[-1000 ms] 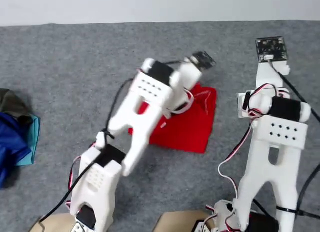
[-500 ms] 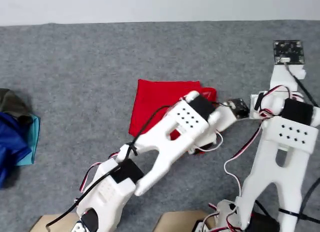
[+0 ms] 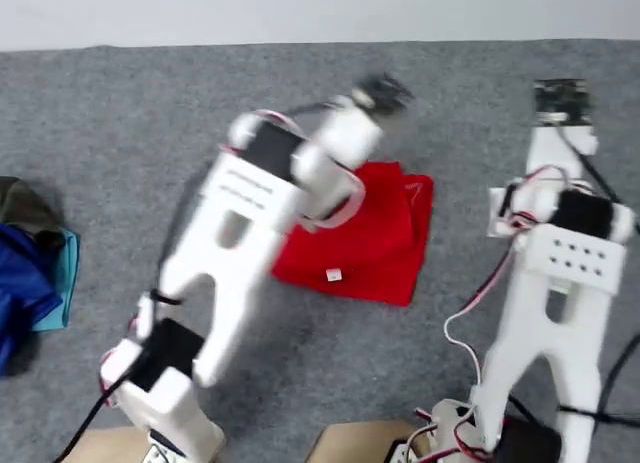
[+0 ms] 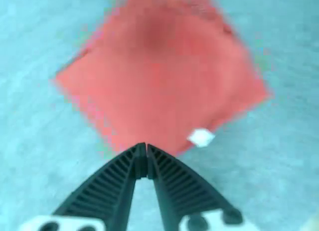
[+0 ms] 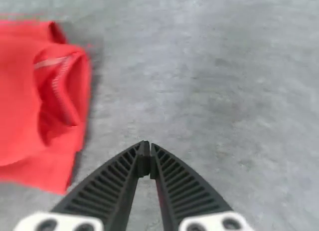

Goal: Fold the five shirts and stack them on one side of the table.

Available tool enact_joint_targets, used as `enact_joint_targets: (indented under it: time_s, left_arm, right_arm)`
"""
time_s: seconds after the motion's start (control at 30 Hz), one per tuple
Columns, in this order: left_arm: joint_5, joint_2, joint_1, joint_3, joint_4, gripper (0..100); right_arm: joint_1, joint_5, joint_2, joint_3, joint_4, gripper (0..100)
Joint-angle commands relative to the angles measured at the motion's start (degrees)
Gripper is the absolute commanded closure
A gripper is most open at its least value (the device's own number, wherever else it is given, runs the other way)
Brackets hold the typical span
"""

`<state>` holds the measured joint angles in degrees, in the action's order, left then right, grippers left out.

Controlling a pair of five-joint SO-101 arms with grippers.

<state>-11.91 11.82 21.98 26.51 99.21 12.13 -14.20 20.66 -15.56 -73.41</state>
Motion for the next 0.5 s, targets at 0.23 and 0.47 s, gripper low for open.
enact_joint_targets:
  time_s: [0.23, 0.47]
  left_arm:
    - [0.09, -3.43, -22.42, 0.40, 1.23, 99]
    - [0.35, -3.25, -28.13, -6.64, -0.70, 99]
  right_arm:
    - [-14.73, 0.53, -13.58, 0.44, 3.47, 89.8]
    - [-21.05, 0.53, -15.78, 0.44, 3.74, 89.8]
